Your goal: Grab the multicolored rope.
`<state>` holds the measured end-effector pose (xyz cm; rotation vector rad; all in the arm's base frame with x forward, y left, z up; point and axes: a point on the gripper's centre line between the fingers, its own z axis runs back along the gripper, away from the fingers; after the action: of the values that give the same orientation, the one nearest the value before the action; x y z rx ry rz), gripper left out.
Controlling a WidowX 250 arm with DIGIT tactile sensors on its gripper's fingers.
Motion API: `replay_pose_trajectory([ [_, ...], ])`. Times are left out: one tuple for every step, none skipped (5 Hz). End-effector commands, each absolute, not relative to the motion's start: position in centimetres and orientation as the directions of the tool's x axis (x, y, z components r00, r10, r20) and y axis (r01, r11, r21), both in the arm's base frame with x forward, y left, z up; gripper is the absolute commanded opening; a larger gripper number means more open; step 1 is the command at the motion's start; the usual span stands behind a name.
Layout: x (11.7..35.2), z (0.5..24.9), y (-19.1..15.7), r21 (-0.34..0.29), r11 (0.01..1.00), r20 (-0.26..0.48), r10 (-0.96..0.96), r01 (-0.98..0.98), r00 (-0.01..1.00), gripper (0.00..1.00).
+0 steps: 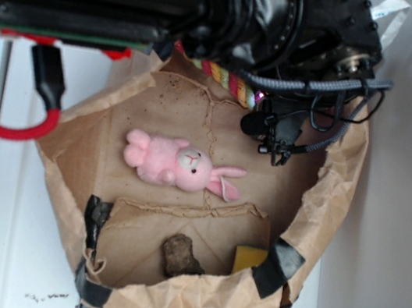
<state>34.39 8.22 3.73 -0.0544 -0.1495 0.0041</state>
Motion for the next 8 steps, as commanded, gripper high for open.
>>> replay_pose_trajectory([
  [34.0,8.0,10.2,-0.046,0.999,0.243,0.022,-0.011,0.97,0.0],
  [33.3,9.8,10.9,-0.073,0.997,0.269,0.053,-0.034,0.962,0.0],
  [33.3,10.1,11.0,-0.089,0.995,0.272,0.057,-0.034,0.961,0.0],
  [33.6,9.8,10.8,-0.076,0.997,0.261,0.051,-0.032,0.964,1.0],
  [33.9,10.1,10.4,-0.088,0.996,0.272,0.05,-0.027,0.961,1.0],
  [34.5,10.1,9.1,-0.117,0.993,0.282,0.041,-0.008,0.958,1.0],
  [34.5,10.1,9.1,-0.117,0.993,0.282,0.041,-0.008,0.958,1.0],
  [34.5,10.1,9.1,-0.117,0.993,0.282,0.041,-0.008,0.958,1.0],
])
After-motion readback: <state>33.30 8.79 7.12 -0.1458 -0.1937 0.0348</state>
